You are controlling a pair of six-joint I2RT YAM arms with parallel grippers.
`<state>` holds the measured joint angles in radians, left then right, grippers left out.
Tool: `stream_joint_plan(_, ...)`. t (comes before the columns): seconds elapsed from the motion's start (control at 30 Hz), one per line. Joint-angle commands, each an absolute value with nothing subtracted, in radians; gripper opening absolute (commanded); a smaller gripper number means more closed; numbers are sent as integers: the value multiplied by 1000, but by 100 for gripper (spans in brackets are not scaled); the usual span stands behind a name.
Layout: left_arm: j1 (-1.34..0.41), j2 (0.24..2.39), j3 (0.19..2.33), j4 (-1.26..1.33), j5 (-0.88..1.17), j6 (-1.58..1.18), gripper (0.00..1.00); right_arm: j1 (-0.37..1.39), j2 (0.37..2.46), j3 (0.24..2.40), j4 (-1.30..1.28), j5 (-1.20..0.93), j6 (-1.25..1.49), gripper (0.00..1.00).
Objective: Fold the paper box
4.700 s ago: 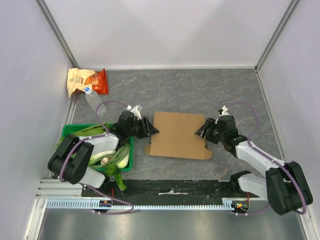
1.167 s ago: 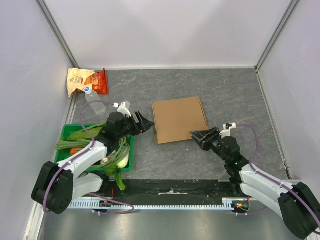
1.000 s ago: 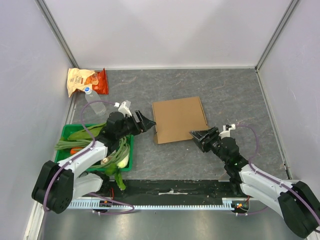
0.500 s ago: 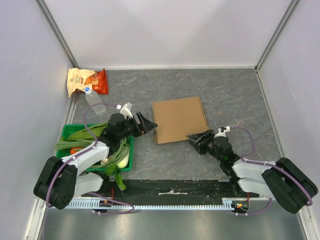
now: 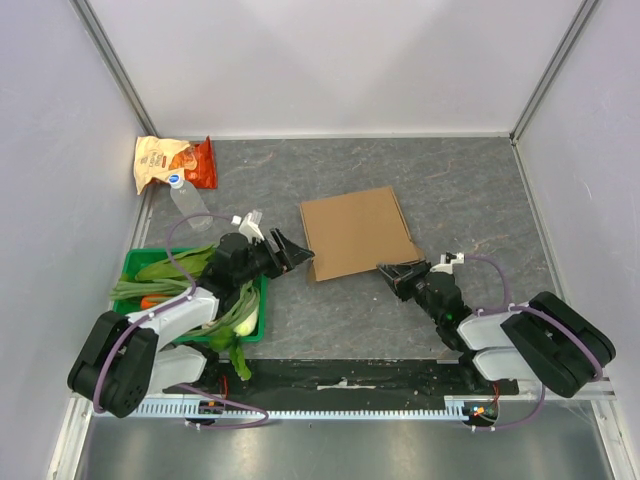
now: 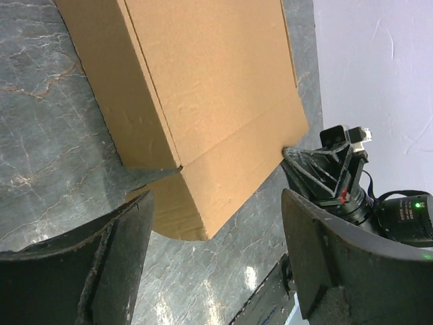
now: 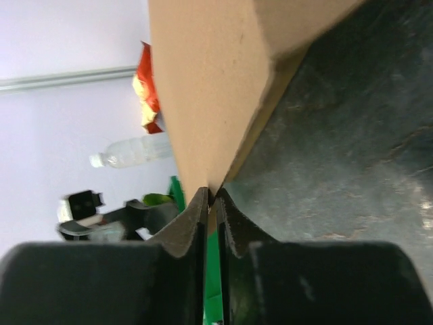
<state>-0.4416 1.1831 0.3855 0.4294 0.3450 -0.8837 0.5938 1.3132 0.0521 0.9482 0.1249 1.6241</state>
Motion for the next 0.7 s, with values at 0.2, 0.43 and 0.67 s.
stream_joint_plan(0.2, -439, 1256, 336, 626, 281, -1041, 84, 603, 1218, 32, 991, 206, 1700, 0)
stream_joint_plan(0.43, -437, 1393, 350, 771, 291, -1186, 90, 601, 1066, 95, 813, 210, 1692, 0)
stream_joint_plan(0.67, -440, 1528, 362, 971, 337, -1345, 97, 603, 1034, 95, 813, 198, 1701, 0)
